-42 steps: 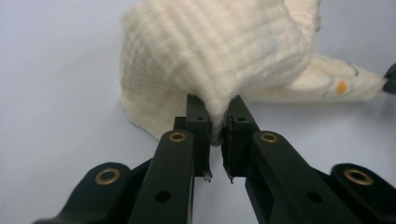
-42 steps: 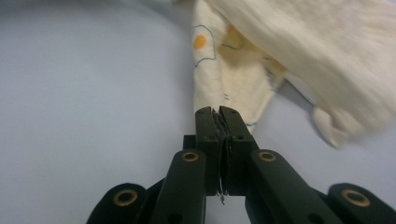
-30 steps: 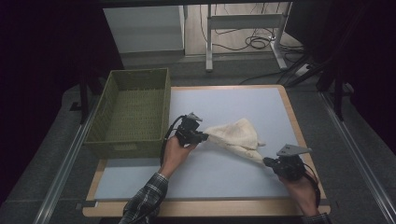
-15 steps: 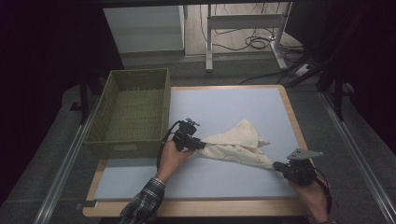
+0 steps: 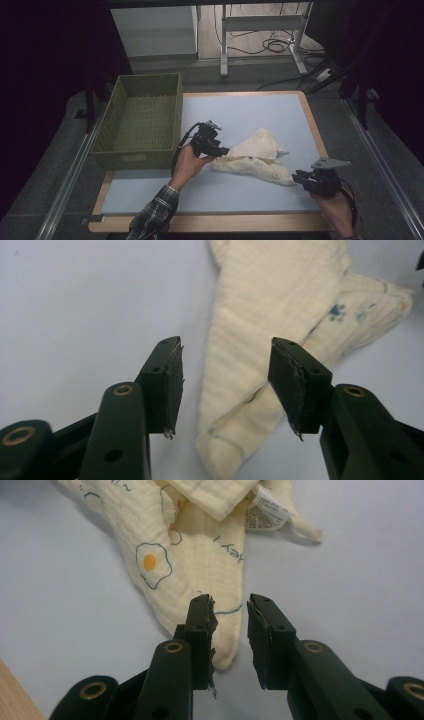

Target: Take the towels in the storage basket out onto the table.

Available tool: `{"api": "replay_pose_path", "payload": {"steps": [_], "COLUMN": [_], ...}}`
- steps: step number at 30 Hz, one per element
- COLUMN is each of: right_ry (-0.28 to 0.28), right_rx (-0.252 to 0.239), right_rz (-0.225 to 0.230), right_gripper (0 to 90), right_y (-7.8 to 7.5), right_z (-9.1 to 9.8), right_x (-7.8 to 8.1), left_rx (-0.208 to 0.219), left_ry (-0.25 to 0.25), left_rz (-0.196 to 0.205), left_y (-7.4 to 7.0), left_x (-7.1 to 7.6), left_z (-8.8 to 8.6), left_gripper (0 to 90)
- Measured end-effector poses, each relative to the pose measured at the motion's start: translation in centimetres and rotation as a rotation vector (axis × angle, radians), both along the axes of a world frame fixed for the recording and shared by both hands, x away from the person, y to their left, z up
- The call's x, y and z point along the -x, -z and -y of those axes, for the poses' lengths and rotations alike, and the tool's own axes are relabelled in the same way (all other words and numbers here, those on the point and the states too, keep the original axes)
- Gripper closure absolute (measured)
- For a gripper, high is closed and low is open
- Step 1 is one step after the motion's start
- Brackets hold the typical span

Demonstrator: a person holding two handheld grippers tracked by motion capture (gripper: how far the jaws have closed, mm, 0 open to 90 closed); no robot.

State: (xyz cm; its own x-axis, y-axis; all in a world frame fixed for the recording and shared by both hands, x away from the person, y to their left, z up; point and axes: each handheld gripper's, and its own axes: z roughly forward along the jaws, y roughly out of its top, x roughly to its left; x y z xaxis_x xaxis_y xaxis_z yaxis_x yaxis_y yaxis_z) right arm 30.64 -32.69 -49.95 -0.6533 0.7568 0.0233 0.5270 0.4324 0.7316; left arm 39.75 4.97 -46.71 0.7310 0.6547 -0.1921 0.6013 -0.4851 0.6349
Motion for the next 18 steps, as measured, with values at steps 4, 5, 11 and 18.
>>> {"api": "replay_pose_path", "payload": {"steps": [4, 5, 11, 18], "right_ry": [-0.005, -0.006, -0.015, -0.016], "right_rx": [-0.002, -0.002, -0.004, -0.009], "right_rz": [-0.003, -0.002, -0.003, -0.001], "right_gripper": [69.1, 68.6, 65.1, 63.0], "right_y": [0.1, 0.1, 0.3, 0.5], "right_z": [-0.3, -0.3, -0.6, -0.7], "right_x": [0.0, -0.1, -0.1, -0.1], "left_rx": [-0.001, -0.001, 0.003, -0.077], "left_ry": [0.051, 0.066, 0.144, 0.201], "left_rz": [0.0, -0.002, -0.008, 0.018], "left_y": [-0.6, -0.6, -0.6, -0.1], "left_x": [-0.2, -0.3, -0.9, -1.6], "left_z": [2.1, 2.7, 6.3, 10.0], "left_gripper": [46.8, 46.5, 46.2, 45.9]}}
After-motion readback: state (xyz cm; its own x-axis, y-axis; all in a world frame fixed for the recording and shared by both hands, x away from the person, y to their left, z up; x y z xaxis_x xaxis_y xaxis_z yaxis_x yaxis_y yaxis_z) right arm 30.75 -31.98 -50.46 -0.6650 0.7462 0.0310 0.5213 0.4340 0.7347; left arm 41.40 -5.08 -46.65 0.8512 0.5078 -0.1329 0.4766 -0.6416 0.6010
